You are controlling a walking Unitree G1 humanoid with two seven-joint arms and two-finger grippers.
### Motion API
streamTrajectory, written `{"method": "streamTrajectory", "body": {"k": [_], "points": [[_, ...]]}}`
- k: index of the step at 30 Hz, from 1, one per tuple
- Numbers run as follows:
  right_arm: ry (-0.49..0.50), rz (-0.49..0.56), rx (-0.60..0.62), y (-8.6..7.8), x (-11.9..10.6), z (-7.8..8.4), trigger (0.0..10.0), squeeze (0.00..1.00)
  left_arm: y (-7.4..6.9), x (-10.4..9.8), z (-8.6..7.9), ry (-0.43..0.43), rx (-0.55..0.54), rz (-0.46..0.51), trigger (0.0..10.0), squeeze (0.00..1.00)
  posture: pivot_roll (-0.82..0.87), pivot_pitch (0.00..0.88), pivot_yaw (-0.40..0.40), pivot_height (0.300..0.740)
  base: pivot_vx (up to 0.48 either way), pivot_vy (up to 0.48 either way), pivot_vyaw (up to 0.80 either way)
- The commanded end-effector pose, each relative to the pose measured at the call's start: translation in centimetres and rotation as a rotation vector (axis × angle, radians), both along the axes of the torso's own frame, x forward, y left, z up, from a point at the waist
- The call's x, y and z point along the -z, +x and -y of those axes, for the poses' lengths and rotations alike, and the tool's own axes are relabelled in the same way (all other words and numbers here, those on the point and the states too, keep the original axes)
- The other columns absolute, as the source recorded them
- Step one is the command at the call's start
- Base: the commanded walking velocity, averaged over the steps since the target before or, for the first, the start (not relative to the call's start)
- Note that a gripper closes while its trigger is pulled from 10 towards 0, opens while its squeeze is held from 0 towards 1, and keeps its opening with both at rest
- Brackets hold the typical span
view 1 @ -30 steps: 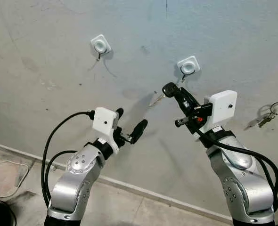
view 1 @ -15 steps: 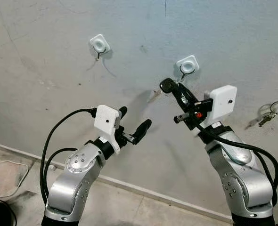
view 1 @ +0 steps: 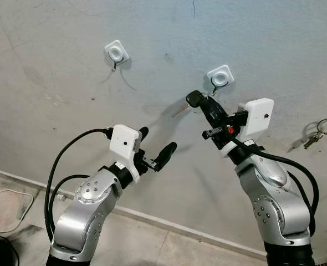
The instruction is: Hang keys on a hook
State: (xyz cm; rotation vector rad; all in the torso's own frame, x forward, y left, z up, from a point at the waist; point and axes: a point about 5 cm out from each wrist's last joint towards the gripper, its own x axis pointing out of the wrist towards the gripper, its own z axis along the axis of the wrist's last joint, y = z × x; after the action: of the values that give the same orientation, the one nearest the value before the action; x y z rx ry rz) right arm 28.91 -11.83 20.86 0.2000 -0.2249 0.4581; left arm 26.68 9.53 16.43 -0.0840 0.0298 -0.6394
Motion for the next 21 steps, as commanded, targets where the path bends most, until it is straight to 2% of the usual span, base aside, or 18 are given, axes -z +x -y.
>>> {"method": "streamTrajectory", "body": {"k": [1,13,21], "points": [[0.027,0.007,-0.002,0.1,-0.3,0.3,10.0,0.0,-0.4,-0.5,0.2,-0.003,0.014,0.013,10.0,0.0,0.15,0.04,-0.057,0.74,0.0,0.0,0.0],[0.053,0.029,-0.122,-1.2,-0.9,0.5,10.0,0.0,-0.3,-0.5,0.1,0.003,0.02,0.009,10.0,0.0,0.14,0.048,-0.047,0.74,0.0,0.0,0.0],[0.089,0.02,-0.102,-0.8,-1.1,1.1,10.0,0.0,-0.3,-0.3,0.1,0.009,0.023,0.001,10.0,0.0,0.14,0.051,-0.042,0.74,0.0,0.0,0.0]]}}
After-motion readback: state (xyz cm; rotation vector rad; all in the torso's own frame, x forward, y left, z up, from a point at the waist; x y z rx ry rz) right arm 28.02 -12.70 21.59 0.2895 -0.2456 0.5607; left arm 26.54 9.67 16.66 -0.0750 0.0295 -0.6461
